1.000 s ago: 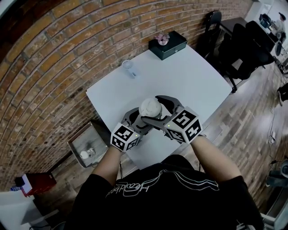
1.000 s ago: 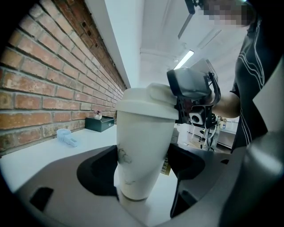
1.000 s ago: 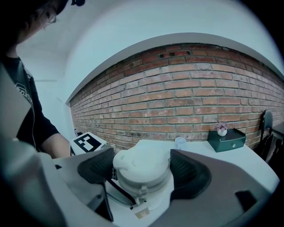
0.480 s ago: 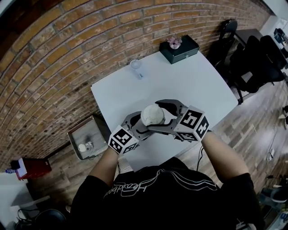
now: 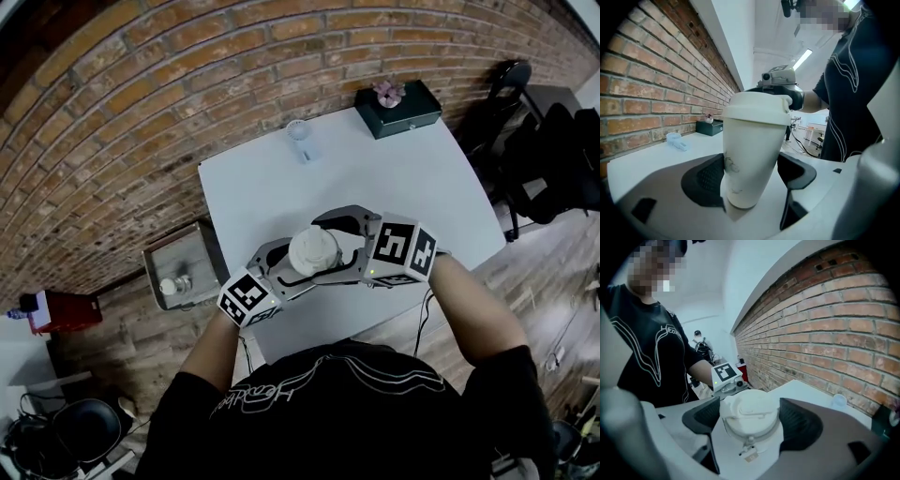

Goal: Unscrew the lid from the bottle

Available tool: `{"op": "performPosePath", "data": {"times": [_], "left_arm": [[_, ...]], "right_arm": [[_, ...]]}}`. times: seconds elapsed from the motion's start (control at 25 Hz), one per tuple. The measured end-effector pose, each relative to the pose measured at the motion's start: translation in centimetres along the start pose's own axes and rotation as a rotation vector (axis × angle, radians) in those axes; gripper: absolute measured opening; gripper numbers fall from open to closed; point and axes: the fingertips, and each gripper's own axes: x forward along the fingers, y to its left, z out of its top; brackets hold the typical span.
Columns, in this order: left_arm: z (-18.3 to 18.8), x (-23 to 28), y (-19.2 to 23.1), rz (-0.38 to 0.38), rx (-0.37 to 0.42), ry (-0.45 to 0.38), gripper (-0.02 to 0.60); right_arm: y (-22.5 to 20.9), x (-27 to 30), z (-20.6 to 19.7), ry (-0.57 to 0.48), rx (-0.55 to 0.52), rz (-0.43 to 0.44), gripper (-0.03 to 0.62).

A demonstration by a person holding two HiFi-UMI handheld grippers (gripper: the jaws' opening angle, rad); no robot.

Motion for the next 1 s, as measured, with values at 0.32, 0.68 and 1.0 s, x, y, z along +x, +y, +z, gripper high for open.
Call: {"op": "performPosePath", "data": {"times": [0.32, 0.68, 1.0], "left_arm": [[-0.25, -0.19, 0.06, 0.043, -0.024, -0.013, 0.365], [-0.44, -0.28, 0.28, 0.06, -0.039, -0.026, 0.365], [-0.42, -0.14, 0.3, 0.073, -0.048, -0.041, 0.364]], "right_arm": [[0.62, 0.25, -0.11, 0.055, -0.172, 0.232, 0.388], [0.77, 0.54, 0.02, -0.07, -0.078, 0.1, 0.401], [1.05, -0.22, 0.14, -0.186, 0.084, -0.186, 0.442]]}}
